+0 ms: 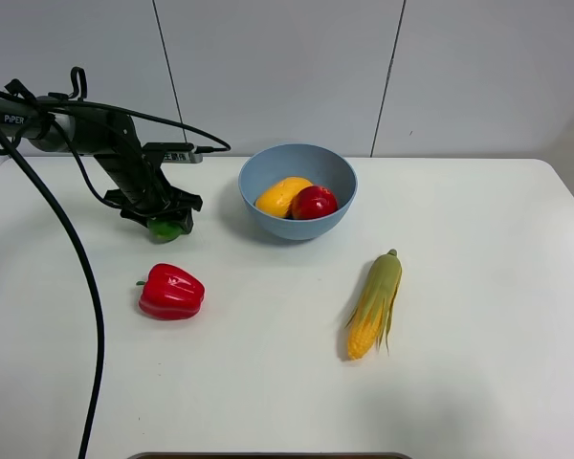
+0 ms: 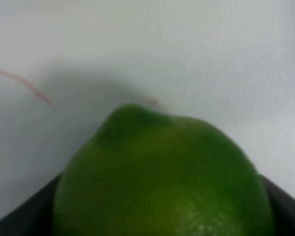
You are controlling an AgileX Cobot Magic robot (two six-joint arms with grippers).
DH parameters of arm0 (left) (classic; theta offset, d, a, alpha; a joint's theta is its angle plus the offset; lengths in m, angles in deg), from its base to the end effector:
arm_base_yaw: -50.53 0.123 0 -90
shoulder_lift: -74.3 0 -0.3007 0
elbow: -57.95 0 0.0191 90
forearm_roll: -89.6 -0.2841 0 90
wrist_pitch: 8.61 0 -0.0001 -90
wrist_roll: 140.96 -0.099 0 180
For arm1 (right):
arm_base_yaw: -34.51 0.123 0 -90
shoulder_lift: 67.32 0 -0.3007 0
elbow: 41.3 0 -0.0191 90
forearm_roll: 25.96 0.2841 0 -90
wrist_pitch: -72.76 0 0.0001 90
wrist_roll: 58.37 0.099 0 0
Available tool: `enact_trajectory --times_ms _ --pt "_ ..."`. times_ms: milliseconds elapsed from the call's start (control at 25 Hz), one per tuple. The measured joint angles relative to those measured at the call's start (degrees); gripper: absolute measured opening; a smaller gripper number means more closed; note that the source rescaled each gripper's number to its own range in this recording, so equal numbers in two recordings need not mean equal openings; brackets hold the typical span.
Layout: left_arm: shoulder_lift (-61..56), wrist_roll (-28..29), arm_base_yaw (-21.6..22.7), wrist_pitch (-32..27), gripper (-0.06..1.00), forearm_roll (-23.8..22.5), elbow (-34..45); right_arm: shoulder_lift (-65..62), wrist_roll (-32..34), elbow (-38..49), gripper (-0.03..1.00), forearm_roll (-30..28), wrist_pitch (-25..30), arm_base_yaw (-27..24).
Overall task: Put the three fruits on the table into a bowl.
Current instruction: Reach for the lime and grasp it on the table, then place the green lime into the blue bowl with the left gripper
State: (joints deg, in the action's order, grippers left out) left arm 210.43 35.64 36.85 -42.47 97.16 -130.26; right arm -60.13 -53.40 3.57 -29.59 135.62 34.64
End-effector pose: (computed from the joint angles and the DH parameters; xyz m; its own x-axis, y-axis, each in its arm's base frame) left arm 0.4683 -0.1215 0.0782 -0.9335 0.1755 -0.3126 0.2116 0.9736 -0.0854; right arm 0.0036 -0.0056 0.3087 -0.4171 0.0567 -0.9071 0.0731 0.9969 0.0288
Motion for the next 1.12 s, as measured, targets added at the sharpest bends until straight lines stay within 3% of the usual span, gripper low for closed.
enact_trajectory --times_ms 1120 --pt "-2.8 0.0 0.0 -2.4 0.01 1.0 0.0 0.0 0.0 0.0 1.00 0.0 0.0 0.0"
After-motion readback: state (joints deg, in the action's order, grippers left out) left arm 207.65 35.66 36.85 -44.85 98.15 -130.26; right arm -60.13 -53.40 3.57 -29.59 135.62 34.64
